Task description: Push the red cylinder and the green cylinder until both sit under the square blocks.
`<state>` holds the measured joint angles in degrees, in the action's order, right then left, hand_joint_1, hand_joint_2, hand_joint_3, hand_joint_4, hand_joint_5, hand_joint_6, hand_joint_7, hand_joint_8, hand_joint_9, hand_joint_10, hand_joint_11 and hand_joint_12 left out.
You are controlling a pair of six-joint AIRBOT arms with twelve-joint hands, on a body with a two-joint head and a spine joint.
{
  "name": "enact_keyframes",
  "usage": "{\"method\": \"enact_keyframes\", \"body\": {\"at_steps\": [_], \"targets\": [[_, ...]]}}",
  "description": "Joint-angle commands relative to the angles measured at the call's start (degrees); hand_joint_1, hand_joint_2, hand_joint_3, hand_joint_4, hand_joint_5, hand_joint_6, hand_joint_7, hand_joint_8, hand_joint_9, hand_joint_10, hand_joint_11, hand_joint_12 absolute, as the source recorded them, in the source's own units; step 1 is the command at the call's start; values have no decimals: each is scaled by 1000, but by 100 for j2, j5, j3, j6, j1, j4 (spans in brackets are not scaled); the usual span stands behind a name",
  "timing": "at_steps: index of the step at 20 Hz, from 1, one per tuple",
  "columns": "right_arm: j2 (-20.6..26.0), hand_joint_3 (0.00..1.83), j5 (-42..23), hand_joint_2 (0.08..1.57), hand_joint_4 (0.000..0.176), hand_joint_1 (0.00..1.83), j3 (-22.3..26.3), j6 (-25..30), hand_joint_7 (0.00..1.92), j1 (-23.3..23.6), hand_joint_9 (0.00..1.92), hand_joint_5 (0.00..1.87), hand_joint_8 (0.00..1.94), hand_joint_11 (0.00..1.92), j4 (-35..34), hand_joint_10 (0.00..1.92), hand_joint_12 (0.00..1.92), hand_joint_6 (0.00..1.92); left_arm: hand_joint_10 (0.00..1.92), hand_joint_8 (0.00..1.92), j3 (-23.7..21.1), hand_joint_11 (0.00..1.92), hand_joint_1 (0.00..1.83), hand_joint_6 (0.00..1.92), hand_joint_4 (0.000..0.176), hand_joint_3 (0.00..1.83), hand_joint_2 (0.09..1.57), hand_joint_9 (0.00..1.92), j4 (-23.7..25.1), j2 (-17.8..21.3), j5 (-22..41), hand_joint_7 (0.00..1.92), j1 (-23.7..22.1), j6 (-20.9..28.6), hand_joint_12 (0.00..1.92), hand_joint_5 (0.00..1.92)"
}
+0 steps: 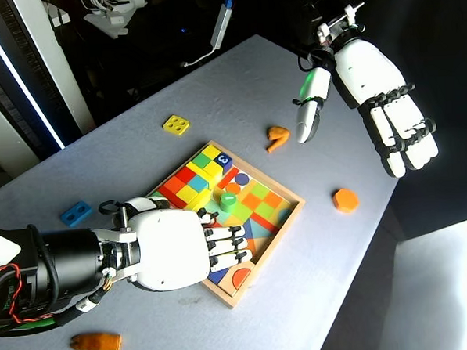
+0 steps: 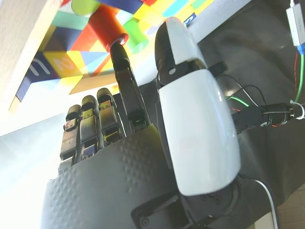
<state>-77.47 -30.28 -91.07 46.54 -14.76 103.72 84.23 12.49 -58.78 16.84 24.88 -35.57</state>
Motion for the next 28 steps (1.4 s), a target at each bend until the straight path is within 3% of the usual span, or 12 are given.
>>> {"method": "enact_keyframes", "body": {"at_steps": [1, 3, 4, 6, 8, 12, 13, 15, 19, 22, 26, 28], "targets": [[56, 3, -40, 1132, 145, 375, -14, 43, 0, 78, 0, 608, 0, 0, -150, 0, 0, 3, 0, 0, 19, 0, 0, 2, 69, 4, 1010, 0, -79, 10, 584, 0, -51, 15, 0, 73], [83, 2, -59, 1131, 142, 374, -12, 86, 0, 79, 0, 617, 0, 0, -116, 0, 0, 6, 0, 0, 19, 8, 0, 0, 65, 0, 995, 0, -79, 14, 584, 0, -44, 16, 4, 68], [100, 3, -63, 1133, 154, 354, -10, 123, 0, 78, 0, 614, 0, 0, -88, 0, 0, 4, 0, 0, 19, 2, 0, 0, 73, 0, 996, 0, -79, 18, 584, 0, -41, 16, 1, 67], [154, 1, -65, 1132, 143, 369, 16, 170, 0, 78, 0, 622, 0, 0, -45, 0, 0, 6, 0, 0, 19, 0, 0, 0, 62, 4, 1009, 0, -80, 23, 584, 0, -34, 24, 0, 64], [200, 0, -65, 1130, 141, 359, 42, 194, 0, 77, 0, 620, 0, 0, -27, 0, 0, 3, 0, 0, 18, 10, 0, 1, 111, 0, 976, 0, -81, 26, 584, 0, -34, 26, 4, 68], [265, 0, -71, 1131, 151, 377, 72, 233, 0, 76, 0, 618, 0, 0, 21, 0, 0, 2, 0, 0, 11, 0, 0, 4, 112, 5, 1010, 0, -81, 45, 584, 0, -29, 33, 0, 75], [288, 2, -71, 1136, 148, 386, 84, 269, 0, 76, 0, 616, 0, 0, 60, 0, 0, 1, 0, 0, 11, 0, 0, 5, 96, 12, 1025, 0, -82, 46, 584, 0, -26, 39, 0, 80], [324, 1, -71, 1135, 138, 419, 107, 319, 3, 76, 0, 633, 1, 0, 123, 0, 0, 7, 0, 0, 11, 0, 0, 4, 115, 6, 1017, 0, -82, 49, 584, 0, -23, 42, 0, 80], [370, 2, -90, 1141, 155, 436, 140, 353, 0, 69, 0, 627, 0, 0, 159, 0, 0, 2, 0, 0, 6, 1, 0, 0, 97, 6, 1025, 0, -83, 65, 584, 0, -23, 49, 0, 68], [406, 1, -104, 1139, 156, 422, 160, 374, 0, 63, 0, 629, 0, 0, 177, 0, 0, 2, 0, 0, 0, 23, 0, 2, 119, 0, 1000, 0, -83, 77, 584, 0, -20, 52, 11, 74], [456, 0, -107, 1131, 157, 422, 189, 416, 0, 58, 0, 638, 0, 0, 216, 0, 0, 3, 0, 0, 0, 1, 0, 4, 104, 2, 1020, 0, -85, 82, 583, 0, -12, 54, 1, 80], [473, 0, -117, 1131, 169, 424, 202, 439, 0, 53, 0, 634, 0, 0, 241, 0, 0, 1, 0, 0, 0, 0, 0, 6, 118, 12, 1042, 0, -91, 85, 583, 0, -9, 54, 0, 87]]}}
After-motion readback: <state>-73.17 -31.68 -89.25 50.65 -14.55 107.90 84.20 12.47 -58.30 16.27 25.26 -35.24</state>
